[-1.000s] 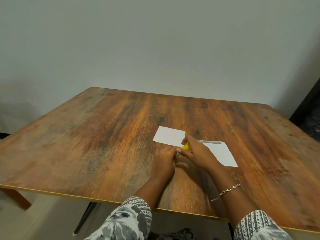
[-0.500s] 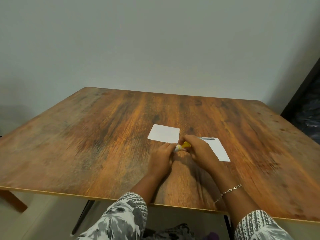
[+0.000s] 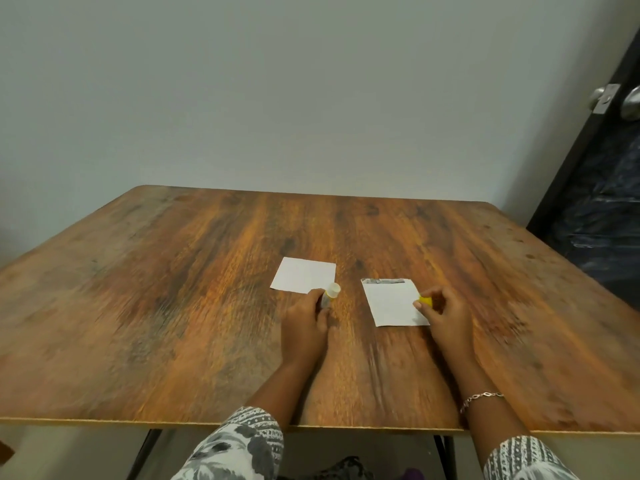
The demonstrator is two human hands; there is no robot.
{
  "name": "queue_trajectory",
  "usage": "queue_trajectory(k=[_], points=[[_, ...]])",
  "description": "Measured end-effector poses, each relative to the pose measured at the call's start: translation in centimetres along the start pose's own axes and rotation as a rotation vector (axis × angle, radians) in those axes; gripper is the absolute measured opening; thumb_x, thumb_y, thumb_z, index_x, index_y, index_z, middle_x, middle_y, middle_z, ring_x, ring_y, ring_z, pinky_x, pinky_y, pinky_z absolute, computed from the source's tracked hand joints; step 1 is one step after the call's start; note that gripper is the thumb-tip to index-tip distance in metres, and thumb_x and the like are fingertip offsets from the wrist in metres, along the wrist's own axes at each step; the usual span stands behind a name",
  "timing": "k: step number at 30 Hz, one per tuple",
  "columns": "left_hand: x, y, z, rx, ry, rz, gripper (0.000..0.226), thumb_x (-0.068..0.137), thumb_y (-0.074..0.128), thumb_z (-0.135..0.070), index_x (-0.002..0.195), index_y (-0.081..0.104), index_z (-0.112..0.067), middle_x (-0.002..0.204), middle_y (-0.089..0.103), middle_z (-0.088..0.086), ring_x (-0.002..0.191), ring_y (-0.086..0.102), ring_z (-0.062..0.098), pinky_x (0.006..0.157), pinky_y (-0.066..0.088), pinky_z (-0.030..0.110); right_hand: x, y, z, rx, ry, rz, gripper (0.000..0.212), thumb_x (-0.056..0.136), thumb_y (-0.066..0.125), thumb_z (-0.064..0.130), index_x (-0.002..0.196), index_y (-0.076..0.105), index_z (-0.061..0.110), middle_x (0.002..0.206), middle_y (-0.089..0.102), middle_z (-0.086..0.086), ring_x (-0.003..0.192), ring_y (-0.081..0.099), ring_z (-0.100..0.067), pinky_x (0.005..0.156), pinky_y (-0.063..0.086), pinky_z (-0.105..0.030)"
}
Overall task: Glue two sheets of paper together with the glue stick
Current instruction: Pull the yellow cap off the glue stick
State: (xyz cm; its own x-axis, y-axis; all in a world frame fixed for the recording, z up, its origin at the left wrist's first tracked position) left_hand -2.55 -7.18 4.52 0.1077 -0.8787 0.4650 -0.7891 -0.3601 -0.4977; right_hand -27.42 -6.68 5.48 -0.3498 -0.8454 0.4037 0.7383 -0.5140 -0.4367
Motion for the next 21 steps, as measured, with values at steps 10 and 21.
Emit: queue_trajectory(k=[10,21], points=[[0.5,0.4,1.9,-0.01,-0.124,-0.067,0.027,0.084,0.062,-0.007,0.112,0.063,-0.007,0.106,0.069,0.011,0.091,0.063,0.022,0.073,0.041,0.022,2.9,-1.3,-5.0,-0.072,0.186,-0.084,0.016,0.075,0.067,0.0,0.09,0.067,0.007,0.091,0.068,-0.016,0.087,0.061,-0.034,0.073,0.045,-0.035],[0.6,0.2,2.0,-0.013,-0.132,-0.088,0.033,0.083,0.065,-0.012,0.116,0.061,-0.009,0.111,0.068,0.008,0.096,0.063,0.023,0.076,0.045,0.025,3.1,-1.0,-5.1,-0.186,0.196,-0.058,0.025,0.075,0.067,-0.002,0.1,0.066,0.001,0.105,0.067,-0.019,0.095,0.058,-0.03,0.075,0.043,-0.033]])
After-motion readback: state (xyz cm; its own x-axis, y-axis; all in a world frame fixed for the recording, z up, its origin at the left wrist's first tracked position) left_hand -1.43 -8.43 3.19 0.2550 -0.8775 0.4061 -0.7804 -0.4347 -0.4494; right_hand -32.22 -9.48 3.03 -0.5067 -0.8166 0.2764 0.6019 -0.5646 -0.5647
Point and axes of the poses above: each hand's wrist, its own x-axis towards the middle knuckle, its own y-axis out of the palm, z = x × y, the point moved 8 cm from there along x, towards the middle knuckle
